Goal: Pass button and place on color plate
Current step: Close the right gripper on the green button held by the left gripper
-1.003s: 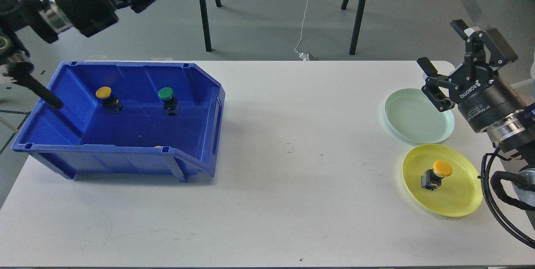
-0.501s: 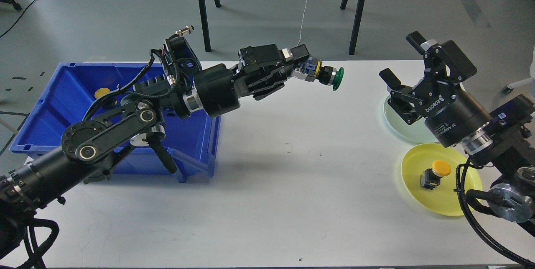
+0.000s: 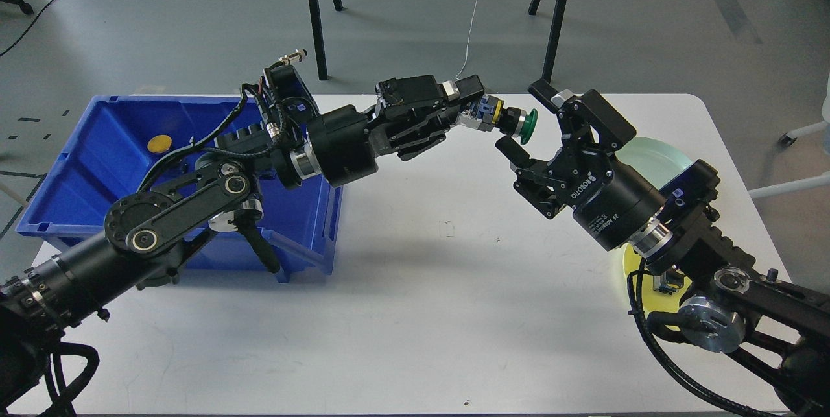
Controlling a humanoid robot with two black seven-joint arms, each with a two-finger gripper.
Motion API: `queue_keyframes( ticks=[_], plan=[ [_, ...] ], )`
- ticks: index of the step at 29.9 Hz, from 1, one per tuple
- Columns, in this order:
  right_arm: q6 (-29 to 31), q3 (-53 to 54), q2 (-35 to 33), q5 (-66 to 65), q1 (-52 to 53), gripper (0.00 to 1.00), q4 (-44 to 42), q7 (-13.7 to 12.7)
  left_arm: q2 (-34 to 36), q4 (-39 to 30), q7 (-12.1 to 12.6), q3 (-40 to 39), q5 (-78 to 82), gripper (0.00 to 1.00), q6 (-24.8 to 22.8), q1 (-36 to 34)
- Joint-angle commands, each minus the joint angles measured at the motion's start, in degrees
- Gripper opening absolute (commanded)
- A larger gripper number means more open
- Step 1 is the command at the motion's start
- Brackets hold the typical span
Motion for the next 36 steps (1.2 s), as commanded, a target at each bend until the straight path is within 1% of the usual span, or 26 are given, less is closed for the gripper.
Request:
queue_keyframes(
  ticks=[1,9,13,30,31,36],
  plan=[
    [0.4,0.0,-0.4,0.0,-0.3,0.92,0.1,0.0,0.0,0.6,0.0,-0.2,-0.2,0.16,0.0,0.1],
    [0.4,0.0,-0.1,-0.1,-0.7,0.81,0.1,0.0,0.0,0.7,0.0,-0.3,-0.4,0.16,0.0,0.1],
    [0.4,0.0,0.1,-0.1,-0.7,0.78,0.1,0.0,0.0,0.7,0.0,-0.3,-0.4,0.16,0.0,0.1],
    [0.6,0.2,0.7,-0.1,0.0,0.74,0.1,0.0,0.0,0.7,0.0,-0.2,-0.4,0.16,0.0,0.1],
    [0.6,0.2,0.7,-0.1,0.0,0.73,0.1,0.0,0.0,0.7,0.0,-0.2,-0.4,0.16,0.0,0.1],
    [0.6,0.2,0.7,-0.1,0.0,0.56,0.1,0.0,0.0,0.7,0.0,-0.2,-0.4,0.17,0.0,0.1]
  ],
)
